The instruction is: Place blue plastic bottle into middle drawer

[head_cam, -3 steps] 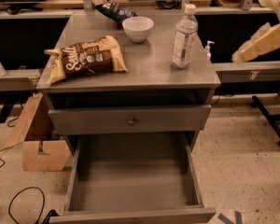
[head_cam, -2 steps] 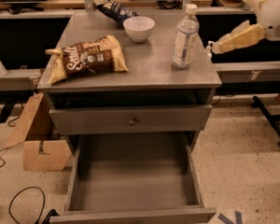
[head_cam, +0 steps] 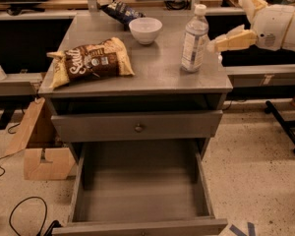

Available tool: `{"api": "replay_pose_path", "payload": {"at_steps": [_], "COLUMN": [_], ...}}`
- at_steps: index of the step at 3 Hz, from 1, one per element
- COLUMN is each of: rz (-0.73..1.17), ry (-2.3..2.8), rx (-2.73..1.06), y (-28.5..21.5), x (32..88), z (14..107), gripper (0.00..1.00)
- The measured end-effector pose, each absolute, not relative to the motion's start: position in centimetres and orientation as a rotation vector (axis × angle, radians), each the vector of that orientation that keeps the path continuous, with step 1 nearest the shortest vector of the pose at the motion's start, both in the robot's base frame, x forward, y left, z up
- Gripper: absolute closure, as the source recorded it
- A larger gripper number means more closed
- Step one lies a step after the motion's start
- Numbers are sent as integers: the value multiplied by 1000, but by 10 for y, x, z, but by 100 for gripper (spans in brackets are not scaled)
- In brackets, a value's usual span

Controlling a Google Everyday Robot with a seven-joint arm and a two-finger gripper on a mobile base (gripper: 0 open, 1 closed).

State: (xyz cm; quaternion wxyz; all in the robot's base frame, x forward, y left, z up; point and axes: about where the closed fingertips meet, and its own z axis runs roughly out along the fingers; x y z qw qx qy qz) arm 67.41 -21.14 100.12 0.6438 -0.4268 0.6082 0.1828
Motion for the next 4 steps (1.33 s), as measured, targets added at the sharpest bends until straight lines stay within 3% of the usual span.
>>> {"api": "replay_pose_path", "payload": {"at_steps": [1,4], "rz": [415,590], "ry": [1386,1433], "rx": [-973,-794], "y": [-211,-170], "x": [674,772], "z": [1002,952], "gripper": [0,0]}}
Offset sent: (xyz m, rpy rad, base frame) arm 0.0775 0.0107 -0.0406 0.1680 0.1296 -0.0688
